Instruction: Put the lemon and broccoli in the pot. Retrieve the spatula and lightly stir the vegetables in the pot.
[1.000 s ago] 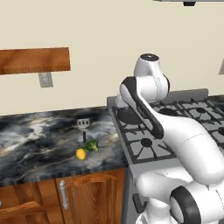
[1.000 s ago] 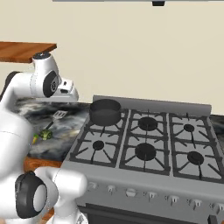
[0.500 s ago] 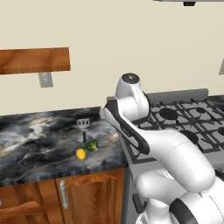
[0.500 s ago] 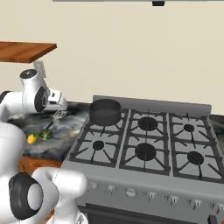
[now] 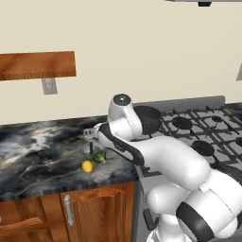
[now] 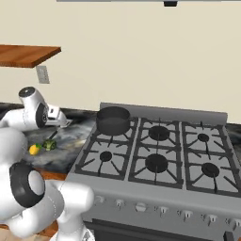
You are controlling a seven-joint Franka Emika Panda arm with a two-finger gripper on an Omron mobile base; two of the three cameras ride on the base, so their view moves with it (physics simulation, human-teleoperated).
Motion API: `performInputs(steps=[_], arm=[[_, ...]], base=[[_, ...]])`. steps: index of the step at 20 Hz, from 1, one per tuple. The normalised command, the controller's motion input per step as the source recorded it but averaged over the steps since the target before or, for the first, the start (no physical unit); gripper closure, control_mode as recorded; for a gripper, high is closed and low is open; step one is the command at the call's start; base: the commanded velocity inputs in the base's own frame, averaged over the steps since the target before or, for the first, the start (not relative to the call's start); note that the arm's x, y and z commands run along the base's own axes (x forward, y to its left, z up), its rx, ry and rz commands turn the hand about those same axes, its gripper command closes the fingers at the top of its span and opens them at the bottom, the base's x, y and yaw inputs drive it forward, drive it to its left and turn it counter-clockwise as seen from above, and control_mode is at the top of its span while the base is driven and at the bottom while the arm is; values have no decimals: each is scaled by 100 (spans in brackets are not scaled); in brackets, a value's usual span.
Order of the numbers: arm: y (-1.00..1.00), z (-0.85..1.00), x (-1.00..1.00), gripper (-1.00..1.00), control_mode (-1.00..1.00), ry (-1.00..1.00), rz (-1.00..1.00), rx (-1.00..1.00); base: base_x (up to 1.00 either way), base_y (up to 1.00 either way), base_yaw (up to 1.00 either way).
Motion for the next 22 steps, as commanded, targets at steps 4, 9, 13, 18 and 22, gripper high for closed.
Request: performInputs(steps=[4,9,13,18,22], arm=[[17,-38,16,-100,-100,0,13,2],[7,-28,17,-100,-100,13,24,0],[0,-16,2,-100,-100,27,35,0],[3,-10,0,-100,-100,17,28,-2],[22,-7,0,-100,-100,16,14,-17]], base=[[0,0,0],[0,0,0],[0,0,0],[0,0,0],[0,0,0]])
